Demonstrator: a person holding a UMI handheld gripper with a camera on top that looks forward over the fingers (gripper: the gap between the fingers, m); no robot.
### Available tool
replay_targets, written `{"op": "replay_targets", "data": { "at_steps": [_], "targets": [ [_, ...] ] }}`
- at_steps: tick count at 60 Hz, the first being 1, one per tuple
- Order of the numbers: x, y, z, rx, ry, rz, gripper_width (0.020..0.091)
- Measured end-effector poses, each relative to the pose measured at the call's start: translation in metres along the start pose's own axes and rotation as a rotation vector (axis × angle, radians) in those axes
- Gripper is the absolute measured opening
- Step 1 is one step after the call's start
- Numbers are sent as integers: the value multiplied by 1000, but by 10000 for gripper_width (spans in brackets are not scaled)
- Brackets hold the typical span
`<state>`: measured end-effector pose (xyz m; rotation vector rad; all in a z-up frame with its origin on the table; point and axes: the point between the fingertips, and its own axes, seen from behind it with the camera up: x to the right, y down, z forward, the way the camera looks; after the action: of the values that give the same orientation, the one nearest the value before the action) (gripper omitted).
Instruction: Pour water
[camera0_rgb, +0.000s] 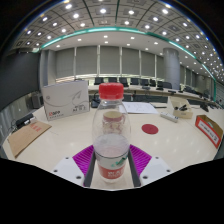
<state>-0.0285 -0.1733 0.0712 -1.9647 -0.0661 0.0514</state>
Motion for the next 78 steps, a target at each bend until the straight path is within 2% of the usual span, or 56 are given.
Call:
{"op": "replay_targets", "data": {
  "at_steps": [1,4,12,13,18,23,30,39,49,61,78],
  "targets": [
    [-1,-1,1,5,-3,2,542],
    [-1,-3,2,22,0,-3,530],
    [-8,-6,4,32,-12,-23,430],
    [-9,-7,3,35,-13,-21,400],
    [-18,-15,0,30,-22,-23,353],
    [-37,-30,0,26,-61,-1,352],
    [-69,-73,3,63,-150,134,352],
    [-124,-147,12,77,-372,559,350],
    [-154,-214,38,23,-631,1130,349],
    [-151,-234,85,-58,-753,1597,348],
    [-125,-218,127,-113,-764,2044,348]
  ]
}}
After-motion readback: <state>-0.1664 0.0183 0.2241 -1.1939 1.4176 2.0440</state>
